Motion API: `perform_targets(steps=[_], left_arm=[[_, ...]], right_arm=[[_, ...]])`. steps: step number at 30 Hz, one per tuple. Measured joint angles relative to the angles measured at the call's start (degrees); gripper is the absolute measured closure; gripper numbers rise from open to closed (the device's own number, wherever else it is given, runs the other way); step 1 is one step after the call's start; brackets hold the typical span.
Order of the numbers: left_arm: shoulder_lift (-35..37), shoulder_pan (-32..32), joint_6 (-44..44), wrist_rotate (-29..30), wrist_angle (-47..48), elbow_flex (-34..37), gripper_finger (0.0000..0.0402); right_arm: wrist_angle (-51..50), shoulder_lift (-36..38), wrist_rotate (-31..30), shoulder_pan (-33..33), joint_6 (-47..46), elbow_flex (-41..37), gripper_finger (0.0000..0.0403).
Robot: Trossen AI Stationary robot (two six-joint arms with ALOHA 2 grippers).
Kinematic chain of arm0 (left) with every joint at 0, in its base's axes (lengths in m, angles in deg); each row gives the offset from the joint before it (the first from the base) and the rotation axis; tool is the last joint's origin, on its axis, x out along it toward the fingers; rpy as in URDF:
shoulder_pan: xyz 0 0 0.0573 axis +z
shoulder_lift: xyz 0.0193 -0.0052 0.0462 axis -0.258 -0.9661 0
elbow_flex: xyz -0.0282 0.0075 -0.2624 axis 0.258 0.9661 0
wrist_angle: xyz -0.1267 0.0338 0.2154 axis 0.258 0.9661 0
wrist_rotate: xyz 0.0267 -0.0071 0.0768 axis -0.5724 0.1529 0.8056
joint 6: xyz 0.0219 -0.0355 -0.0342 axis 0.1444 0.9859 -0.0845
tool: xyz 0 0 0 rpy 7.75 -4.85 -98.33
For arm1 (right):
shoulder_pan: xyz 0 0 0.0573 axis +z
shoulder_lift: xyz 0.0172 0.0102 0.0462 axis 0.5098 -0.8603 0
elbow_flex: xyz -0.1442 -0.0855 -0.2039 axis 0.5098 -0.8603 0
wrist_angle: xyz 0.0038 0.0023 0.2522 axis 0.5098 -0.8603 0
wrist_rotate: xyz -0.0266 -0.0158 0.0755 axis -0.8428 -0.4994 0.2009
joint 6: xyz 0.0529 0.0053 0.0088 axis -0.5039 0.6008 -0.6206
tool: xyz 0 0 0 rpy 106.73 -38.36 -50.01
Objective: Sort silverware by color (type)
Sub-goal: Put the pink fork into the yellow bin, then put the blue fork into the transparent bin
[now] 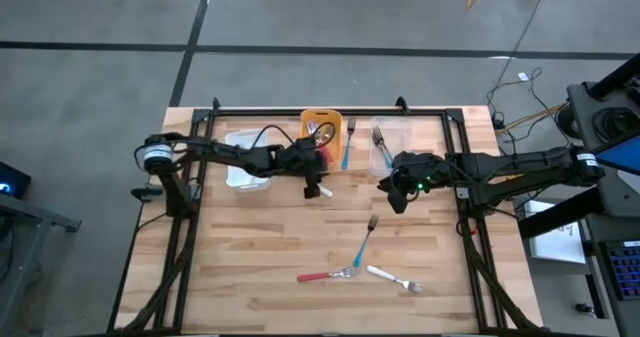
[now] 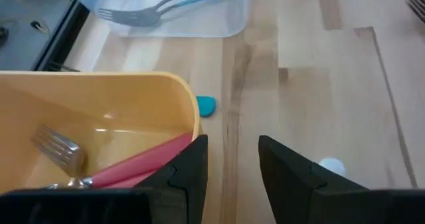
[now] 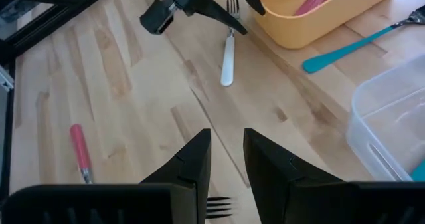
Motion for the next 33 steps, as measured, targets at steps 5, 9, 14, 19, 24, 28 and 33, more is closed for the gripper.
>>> perform_targets(steps=[5, 9, 14, 19, 24, 28, 33], left_arm=[[1.13, -0.01, 0.39, 0.00, 3.53, -1.61, 0.0287], [5.76, -0.66, 0.41, 0.02, 5.07, -1.67, 0.0286], [11.49, -2.96, 1.40, 0.00, 6.95, -0.91, 0.0286], [14.71, -8.17, 6.67, -0.02, 6.39, 0.08, 0.0286], [15.12, -15.56, 10.62, 0.42, 6.72, 1.97, 0.0286], [15.10, -21.28, 14.82, 5.05, 6.56, 2.89, 0.0286], [15.12, -27.19, 18.39, 8.00, 7.15, 2.94, 0.0286]], right_arm=[[0.00, 0.00, 0.08, 0.00, -2.76, -0.02, 0.0323], [0.02, 0.00, 0.56, 0.03, -11.70, -0.02, 0.0323], [0.13, -0.65, 4.33, 2.57, -21.26, -0.02, 0.0323], [0.13, -3.19, 5.00, 8.08, -27.68, -0.02, 0.0323], [0.44, -8.26, 4.93, 14.00, -33.13, -0.02, 0.0323], [0.32, -13.39, 4.96, 18.22, -36.55, 0.68, 0.0323], [-0.35, -20.31, 4.99, 22.43, -39.30, 4.42, 0.0323]])
